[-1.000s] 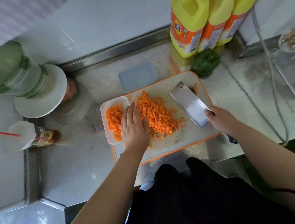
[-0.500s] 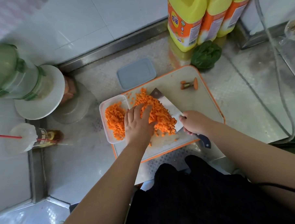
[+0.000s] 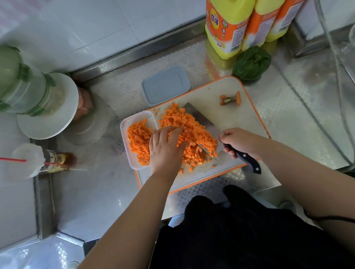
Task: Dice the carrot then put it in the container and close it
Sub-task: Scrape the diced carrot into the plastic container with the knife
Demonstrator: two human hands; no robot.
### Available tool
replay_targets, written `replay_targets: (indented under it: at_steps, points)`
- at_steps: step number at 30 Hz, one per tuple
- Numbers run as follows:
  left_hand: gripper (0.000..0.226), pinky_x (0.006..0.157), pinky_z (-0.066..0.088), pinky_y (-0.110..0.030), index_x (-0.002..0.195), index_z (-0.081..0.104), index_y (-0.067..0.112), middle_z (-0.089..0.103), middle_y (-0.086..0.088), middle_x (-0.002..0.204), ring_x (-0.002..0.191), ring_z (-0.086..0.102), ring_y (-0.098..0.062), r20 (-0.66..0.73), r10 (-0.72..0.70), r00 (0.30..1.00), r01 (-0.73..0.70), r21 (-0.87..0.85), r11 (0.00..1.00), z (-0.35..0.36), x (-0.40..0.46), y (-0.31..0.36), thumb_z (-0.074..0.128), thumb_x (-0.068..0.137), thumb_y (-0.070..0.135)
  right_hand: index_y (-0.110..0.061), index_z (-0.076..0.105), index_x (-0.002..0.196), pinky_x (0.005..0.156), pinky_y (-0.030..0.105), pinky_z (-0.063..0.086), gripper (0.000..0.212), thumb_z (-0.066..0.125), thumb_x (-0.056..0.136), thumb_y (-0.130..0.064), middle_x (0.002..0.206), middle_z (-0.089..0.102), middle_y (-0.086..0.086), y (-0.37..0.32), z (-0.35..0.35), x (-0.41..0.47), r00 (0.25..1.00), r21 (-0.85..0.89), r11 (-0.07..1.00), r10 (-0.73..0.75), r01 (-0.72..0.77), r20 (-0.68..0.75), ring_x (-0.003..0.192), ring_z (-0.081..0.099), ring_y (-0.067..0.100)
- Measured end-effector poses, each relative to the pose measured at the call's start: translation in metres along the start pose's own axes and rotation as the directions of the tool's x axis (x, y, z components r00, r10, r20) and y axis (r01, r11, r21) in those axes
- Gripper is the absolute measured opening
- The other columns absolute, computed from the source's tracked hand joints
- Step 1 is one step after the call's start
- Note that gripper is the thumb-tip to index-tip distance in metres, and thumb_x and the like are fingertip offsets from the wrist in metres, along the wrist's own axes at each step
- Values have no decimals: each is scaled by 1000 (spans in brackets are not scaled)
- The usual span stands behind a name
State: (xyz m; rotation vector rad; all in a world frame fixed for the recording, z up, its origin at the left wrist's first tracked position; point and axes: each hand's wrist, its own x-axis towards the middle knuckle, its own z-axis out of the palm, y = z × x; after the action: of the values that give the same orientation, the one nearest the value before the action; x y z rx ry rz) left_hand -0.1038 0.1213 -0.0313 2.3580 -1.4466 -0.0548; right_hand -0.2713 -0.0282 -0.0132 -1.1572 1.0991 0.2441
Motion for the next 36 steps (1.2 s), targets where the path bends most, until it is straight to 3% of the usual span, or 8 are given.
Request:
replay_targets:
  at_steps: [5,8,11,15,20,24,31,36]
  points:
    - [31,102,40,-39,121,63,5,60,-13,120,110,51,-28,-208,-53,977,7,-217,976,-9,-3,5,45,98,16,-13,39,74,47,28,33,30,44,102,-23,60,43,5,-18,-5,-13,999,-79,996,-49,48,-6,47,36,16]
    - [33,105,33,-33,121,57,3,56,-18,122,114,52,-32,-312,53,948,-128,-225,966,-21,-3,10,46,98,24,-14,39,73,46,27,35,32,45,102,-25,59,44,5,-35,2,-18,998,-162,985,-61,62,13,47,36,16]
    - [37,104,38,-43,120,52,9,57,-18,122,115,53,-37,-298,261,918,-317,-157,935,-28,-2,17,54,93,36,-13,43,74,45,27,35,32,45,102,-27,57,45,5,-52,20,-19,997,-251,966,-59,68,45,45,37,16]
    - [37,109,35,-51,111,65,6,63,-16,114,114,55,-37,-200,363,910,-384,-76,920,-26,-3,18,64,88,36,-6,54,76,47,29,35,23,42,96,-10,63,48,15,-70,47,-12,997,-419,907,-12,42,73,48,40,22]
    - [27,108,35,-45,106,64,4,62,-13,106,103,54,-33,-187,258,948,-285,-134,949,-18,-5,1,64,85,21,-3,56,80,47,29,34,22,38,89,-12,68,50,18,-82,71,-3,998,-546,838,14,22,62,51,42,24]
    - [14,88,43,-39,95,64,6,62,-10,99,91,54,-33,-189,169,967,-200,-163,966,-13,-2,-12,56,89,14,-2,57,90,49,28,36,33,38,99,-28,70,55,16,-88,77,2,999,-616,787,23,12,49,46,43,23]
    - [21,82,40,-38,88,60,9,59,-10,93,89,46,-29,-183,96,978,-92,32,995,-12,14,-45,49,96,23,-3,52,80,46,27,35,34,38,102,-25,60,50,12,-99,81,-6,999,-650,760,4,21,36,44,41,23]
    - [22,82,39,-40,86,60,10,60,-11,89,90,48,-31,-212,-99,972,139,188,972,-8,16,-68,47,91,27,-2,54,85,43,25,34,33,38,102,-25,65,49,12,-102,75,-18,999,-645,764,16,8,30,46,38,21]
